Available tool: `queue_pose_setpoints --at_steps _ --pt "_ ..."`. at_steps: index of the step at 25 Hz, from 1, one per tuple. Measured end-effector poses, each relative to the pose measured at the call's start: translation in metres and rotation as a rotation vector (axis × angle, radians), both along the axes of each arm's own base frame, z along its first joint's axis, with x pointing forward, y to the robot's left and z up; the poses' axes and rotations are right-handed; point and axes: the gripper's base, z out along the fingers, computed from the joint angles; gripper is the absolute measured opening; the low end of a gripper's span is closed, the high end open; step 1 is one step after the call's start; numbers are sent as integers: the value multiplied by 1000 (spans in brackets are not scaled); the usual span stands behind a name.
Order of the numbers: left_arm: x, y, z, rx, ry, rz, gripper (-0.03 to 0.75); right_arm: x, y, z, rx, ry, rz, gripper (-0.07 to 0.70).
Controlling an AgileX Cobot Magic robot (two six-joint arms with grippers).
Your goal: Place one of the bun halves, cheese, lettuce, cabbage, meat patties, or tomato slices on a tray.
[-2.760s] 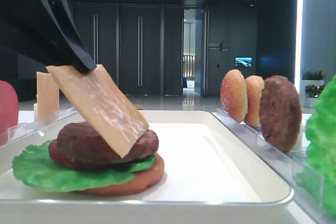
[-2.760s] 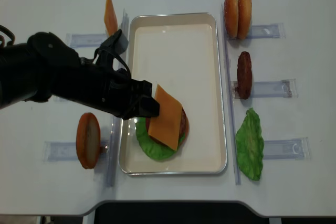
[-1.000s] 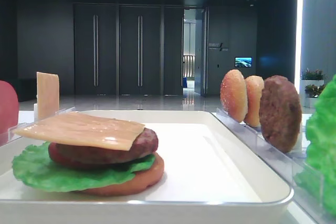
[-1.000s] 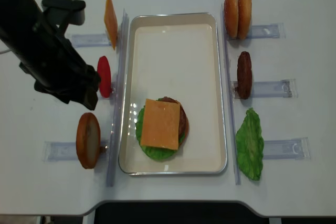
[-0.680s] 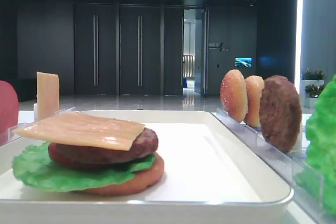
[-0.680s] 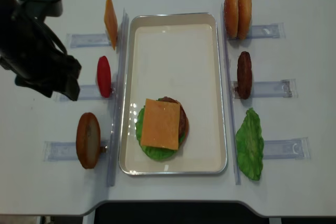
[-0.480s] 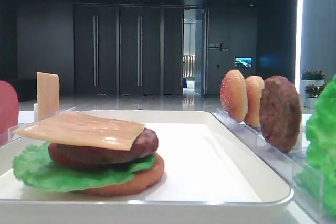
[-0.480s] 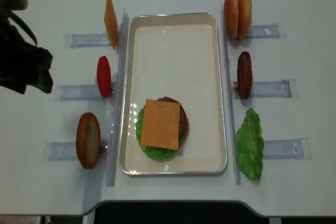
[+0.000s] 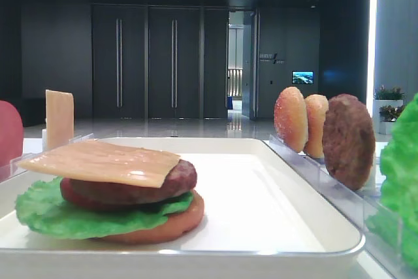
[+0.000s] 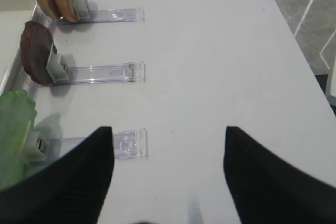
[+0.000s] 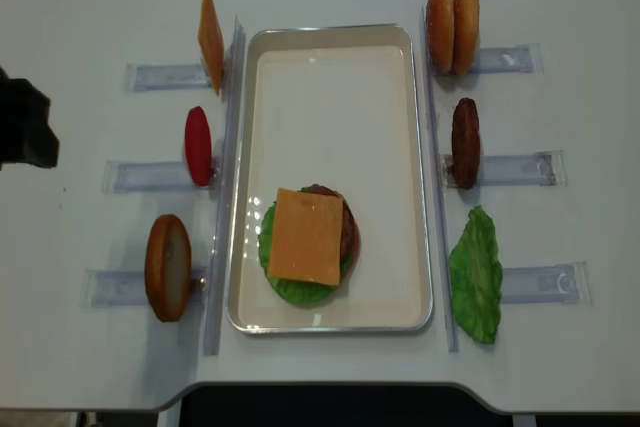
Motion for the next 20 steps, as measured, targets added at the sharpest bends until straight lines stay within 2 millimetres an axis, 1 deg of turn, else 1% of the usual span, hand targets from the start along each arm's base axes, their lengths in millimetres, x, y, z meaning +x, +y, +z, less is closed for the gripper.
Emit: queue_pose_setpoints --at_steps 3,5,8,11,17,20 --pt "-33 -3 11 3 -83 -13 484 0 0 0 0 0 0 434" --pt "-55 -4 13 7 -126 -16 484 0 0 0 0 0 0 434" --pt "-85 -7 12 9 -197 -29 483 0 0 0 0 0 0 434" --pt "-112 -10 6 3 -256 -46 482 0 0 0 0 0 0 434" --pt "-149 -17 -12 -34 -341 -62 480 0 0 0 0 0 0 434" --pt "-166 -23 -20 -74 -399 -93 461 0 0 0 0 0 0 434"
